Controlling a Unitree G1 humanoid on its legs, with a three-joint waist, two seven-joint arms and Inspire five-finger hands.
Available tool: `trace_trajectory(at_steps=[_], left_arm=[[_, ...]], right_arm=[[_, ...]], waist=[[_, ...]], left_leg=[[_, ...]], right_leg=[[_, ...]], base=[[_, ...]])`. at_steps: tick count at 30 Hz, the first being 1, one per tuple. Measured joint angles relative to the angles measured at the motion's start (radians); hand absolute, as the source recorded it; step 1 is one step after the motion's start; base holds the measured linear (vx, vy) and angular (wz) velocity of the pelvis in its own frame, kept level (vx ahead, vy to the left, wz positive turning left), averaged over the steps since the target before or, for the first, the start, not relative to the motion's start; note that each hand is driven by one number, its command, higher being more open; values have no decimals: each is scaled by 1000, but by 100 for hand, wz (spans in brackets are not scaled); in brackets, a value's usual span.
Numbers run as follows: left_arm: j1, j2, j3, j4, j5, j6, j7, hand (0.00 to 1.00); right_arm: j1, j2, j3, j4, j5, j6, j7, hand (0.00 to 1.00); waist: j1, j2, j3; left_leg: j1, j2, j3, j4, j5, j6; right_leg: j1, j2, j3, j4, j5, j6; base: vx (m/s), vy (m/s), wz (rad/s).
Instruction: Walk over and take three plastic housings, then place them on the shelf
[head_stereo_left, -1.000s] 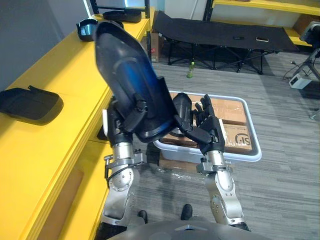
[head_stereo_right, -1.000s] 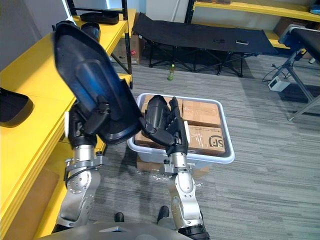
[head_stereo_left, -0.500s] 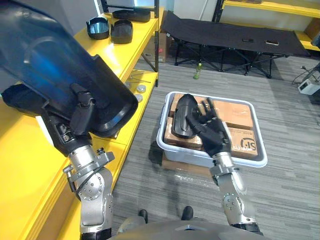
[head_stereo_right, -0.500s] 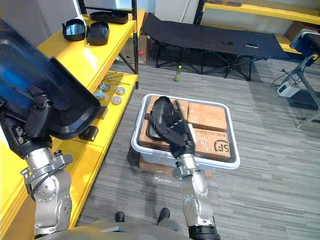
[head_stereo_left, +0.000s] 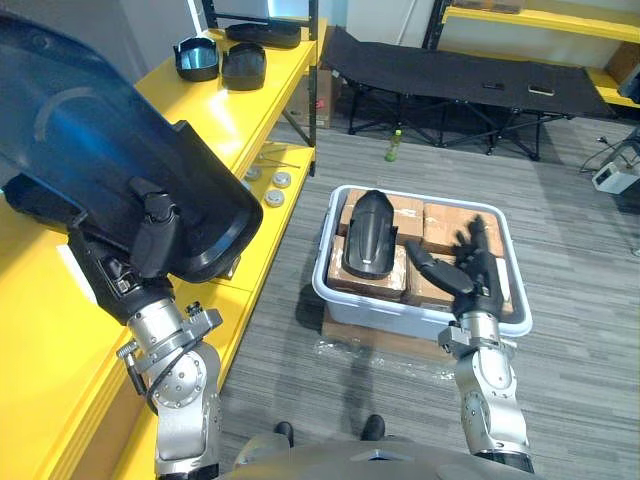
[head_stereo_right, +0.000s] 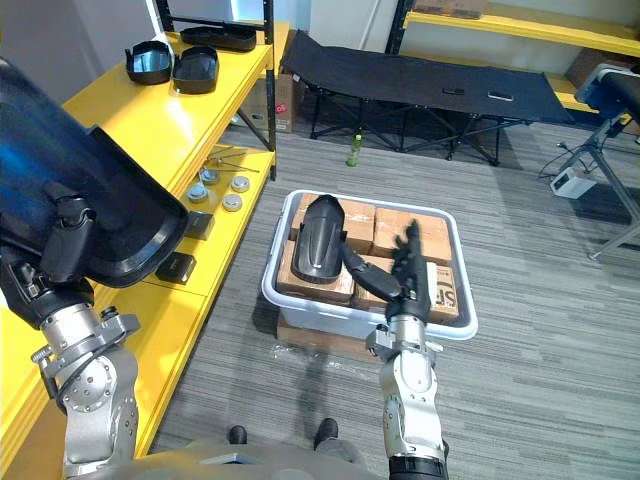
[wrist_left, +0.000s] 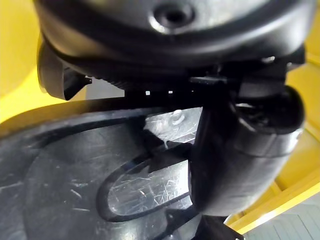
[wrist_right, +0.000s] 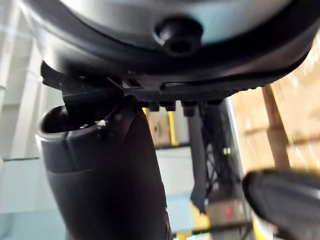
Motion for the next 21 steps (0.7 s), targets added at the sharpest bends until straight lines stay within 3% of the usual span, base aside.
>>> trace_trajectory(at_steps=[7,14,21], left_arm=[[27,-1,8,-93,104,-2,50,0],[61,-12,24,-124,63,-3,25,0],[108,-31,152,-123,58,-7,24,0]], right_arm=[[-2,31,49,-76,-1,-5,-64,100],[-20,33,118,-72,12,-5,-59,100],[-131,25,185,-13,28,-6,-56,100]], waist=[[11,1,0],[44,3,1],[107,3,1]], left_leg=[[-1,-1,-12,2,0,-1],[-17,-8,-80,-1,15,-8],[-19,-12,-150,-16,34,-18]], right_leg=[[7,-1,-12,0,-1,-1],[20,-2,-82,-5,-11,-7],[44,1,-145,-5,-26,-8]], base=[[-20,9,4],[-6,4,29],[11,0,28]])
